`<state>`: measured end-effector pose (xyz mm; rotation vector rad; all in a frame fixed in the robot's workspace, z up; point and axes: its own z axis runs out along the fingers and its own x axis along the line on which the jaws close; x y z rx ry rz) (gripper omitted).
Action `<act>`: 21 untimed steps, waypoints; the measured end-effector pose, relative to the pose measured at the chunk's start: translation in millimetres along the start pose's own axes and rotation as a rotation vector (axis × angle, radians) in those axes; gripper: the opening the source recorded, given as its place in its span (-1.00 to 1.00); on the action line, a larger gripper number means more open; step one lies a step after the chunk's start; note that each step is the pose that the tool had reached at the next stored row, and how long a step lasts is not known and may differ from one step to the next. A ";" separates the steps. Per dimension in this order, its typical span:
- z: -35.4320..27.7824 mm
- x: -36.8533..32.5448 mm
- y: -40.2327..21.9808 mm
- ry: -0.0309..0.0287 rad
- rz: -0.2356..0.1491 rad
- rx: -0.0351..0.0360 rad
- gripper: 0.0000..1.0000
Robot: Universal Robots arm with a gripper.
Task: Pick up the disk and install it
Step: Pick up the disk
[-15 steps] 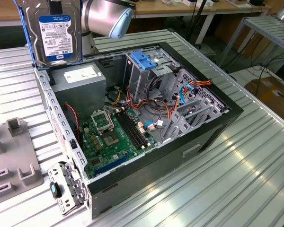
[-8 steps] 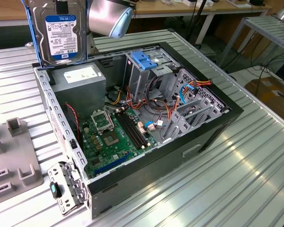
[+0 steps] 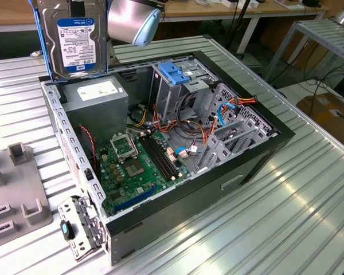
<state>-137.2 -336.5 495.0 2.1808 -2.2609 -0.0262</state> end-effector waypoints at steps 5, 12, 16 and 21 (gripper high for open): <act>0.0 -0.3 -7.2 0.0000 0.000 0.0001 -0.30; -0.2 -1.2 -34.2 0.0008 0.000 0.0000 -0.30; -0.2 -1.9 -53.2 0.0010 0.000 0.0000 -0.30; -0.3 -2.9 -79.8 0.0011 0.000 0.0001 -0.30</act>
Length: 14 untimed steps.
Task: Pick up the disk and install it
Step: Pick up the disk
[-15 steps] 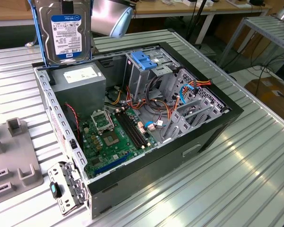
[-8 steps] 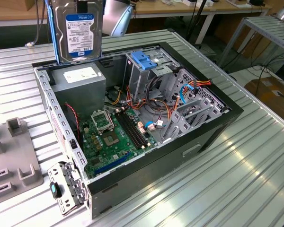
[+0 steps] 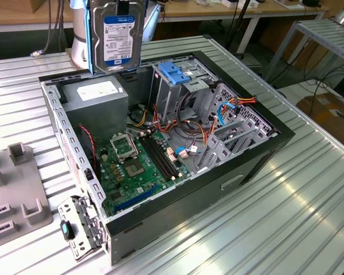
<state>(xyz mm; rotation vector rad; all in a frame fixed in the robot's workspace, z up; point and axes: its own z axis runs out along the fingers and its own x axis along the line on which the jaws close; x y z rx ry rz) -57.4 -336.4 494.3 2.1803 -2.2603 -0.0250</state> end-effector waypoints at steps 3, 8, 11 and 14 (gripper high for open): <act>-0.1 -0.3 -8.3 0.0001 0.000 -0.0001 -0.30; -0.2 -0.6 -18.8 0.0004 0.000 0.0000 -0.30; -0.2 -0.7 -19.8 0.0004 0.000 0.0000 -0.30; -0.2 -0.7 -20.0 0.0004 0.000 0.0000 -0.30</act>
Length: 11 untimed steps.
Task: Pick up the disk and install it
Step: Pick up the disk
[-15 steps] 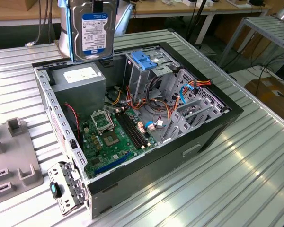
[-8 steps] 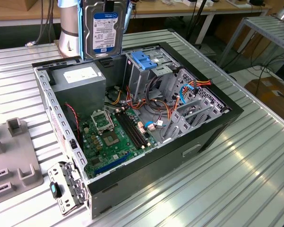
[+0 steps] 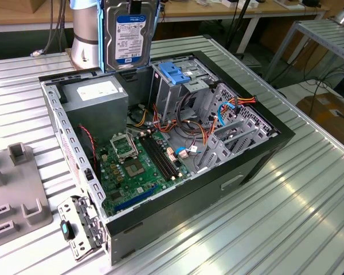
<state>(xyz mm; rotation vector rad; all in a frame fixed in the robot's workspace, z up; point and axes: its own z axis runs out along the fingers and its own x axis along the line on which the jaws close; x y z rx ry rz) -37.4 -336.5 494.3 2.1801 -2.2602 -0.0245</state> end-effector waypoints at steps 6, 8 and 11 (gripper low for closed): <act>-0.1 -0.1 -4.0 0.0000 0.000 0.0000 -0.30; -0.1 -0.2 -4.1 0.0000 0.000 0.0000 -0.30; -0.1 -0.2 -4.3 0.0000 0.000 0.0000 -0.30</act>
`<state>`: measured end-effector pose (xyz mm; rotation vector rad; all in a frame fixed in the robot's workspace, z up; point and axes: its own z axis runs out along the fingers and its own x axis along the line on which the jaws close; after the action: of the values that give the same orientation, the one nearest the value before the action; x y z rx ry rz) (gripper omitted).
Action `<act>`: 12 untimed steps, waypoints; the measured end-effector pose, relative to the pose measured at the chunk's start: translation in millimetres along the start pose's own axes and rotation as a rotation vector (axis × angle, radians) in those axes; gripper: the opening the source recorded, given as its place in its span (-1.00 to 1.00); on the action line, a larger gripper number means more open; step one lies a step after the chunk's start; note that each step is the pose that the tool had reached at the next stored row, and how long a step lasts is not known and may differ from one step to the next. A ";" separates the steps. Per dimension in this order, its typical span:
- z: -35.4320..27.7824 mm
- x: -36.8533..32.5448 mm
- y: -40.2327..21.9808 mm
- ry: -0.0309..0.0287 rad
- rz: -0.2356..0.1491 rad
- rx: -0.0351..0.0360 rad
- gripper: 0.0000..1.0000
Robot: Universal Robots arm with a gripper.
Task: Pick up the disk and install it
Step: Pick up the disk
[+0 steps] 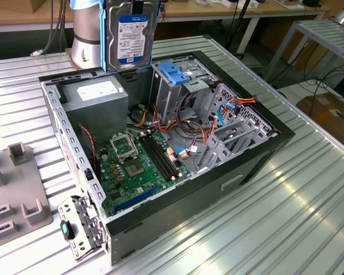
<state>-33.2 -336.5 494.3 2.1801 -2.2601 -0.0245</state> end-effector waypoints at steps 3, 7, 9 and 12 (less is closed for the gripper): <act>0.0 -0.1 -1.2 -0.0001 0.000 0.0000 -0.30; -0.1 -0.3 -8.1 0.0000 0.000 0.0000 -0.30; -0.1 -0.4 -11.6 0.0000 0.000 0.0000 -0.30; -0.2 -0.5 -14.1 0.0000 0.000 0.0000 -0.30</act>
<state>-19.0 -336.5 494.3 2.1802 -2.2601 -0.0245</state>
